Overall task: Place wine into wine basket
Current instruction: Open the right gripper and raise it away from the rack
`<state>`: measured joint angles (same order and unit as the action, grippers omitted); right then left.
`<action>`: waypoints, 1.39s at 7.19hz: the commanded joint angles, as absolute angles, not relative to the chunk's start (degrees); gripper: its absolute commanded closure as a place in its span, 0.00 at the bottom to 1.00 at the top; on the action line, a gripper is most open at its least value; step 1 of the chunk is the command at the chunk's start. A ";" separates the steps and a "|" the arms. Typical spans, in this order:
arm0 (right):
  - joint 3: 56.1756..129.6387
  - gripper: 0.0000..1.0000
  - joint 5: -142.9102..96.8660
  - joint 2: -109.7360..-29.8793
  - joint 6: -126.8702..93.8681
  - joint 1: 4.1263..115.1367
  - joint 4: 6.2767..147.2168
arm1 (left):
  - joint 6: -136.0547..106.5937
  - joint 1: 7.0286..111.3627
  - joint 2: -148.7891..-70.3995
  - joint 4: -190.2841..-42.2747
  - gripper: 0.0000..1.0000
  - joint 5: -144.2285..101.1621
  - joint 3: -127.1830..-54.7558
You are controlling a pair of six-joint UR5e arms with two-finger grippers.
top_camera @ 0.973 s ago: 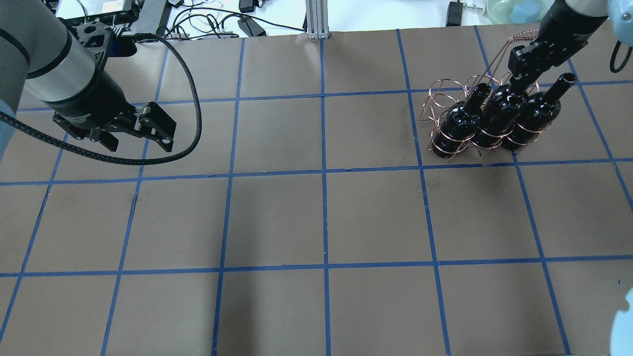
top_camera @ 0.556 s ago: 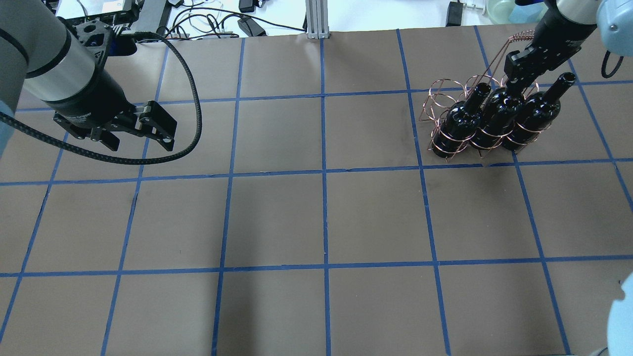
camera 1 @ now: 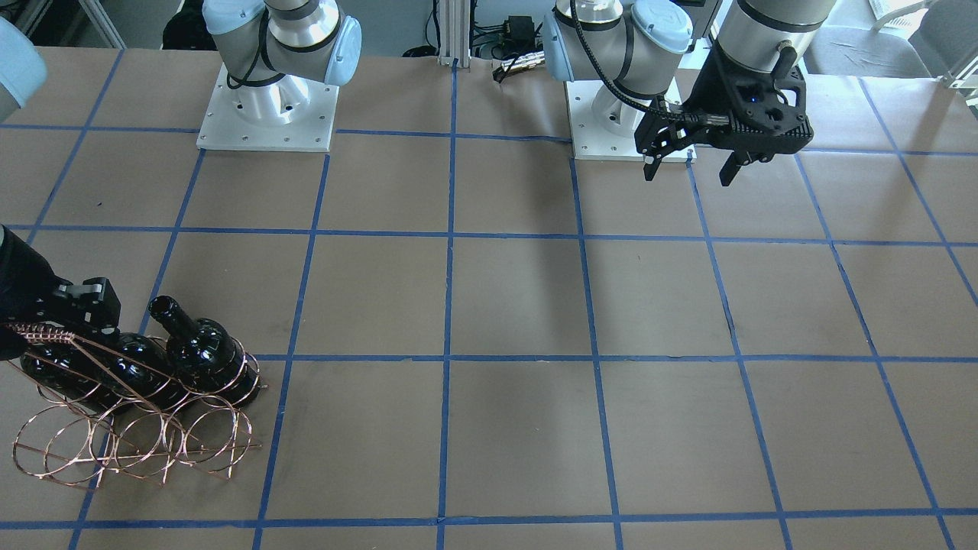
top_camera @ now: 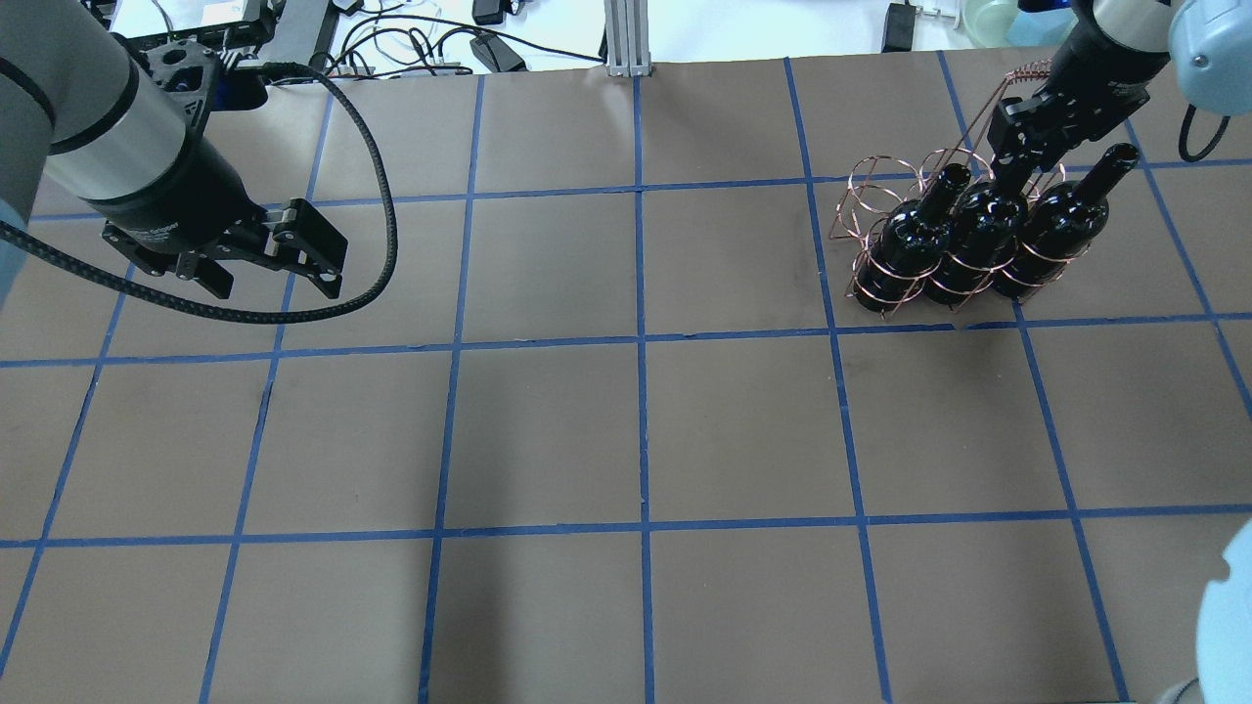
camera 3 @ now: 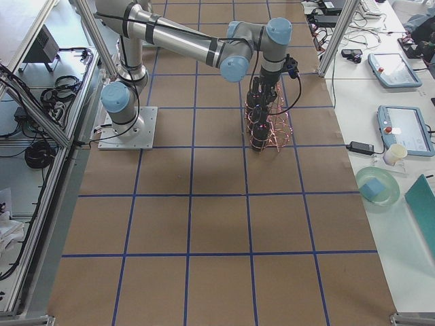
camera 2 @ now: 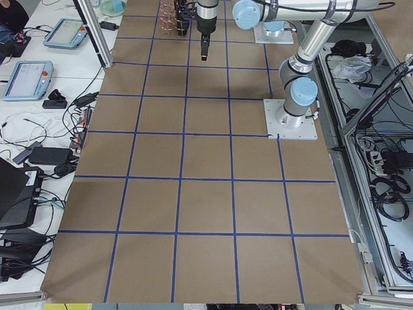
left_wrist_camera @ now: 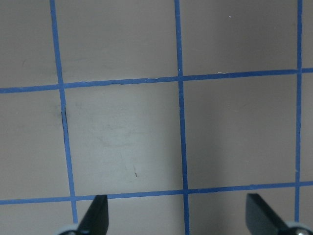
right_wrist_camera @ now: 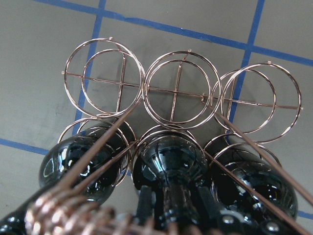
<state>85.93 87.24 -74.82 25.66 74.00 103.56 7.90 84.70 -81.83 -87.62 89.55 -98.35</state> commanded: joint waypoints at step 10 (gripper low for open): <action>85.08 0.00 90.00 -89.91 -2.99 94.22 86.22 | 8.44 84.55 -82.17 -87.63 0.00 89.56 -98.35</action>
<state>84.98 90.01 -89.80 -2.98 94.12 87.10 8.44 84.54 -81.89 -87.59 89.60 -98.32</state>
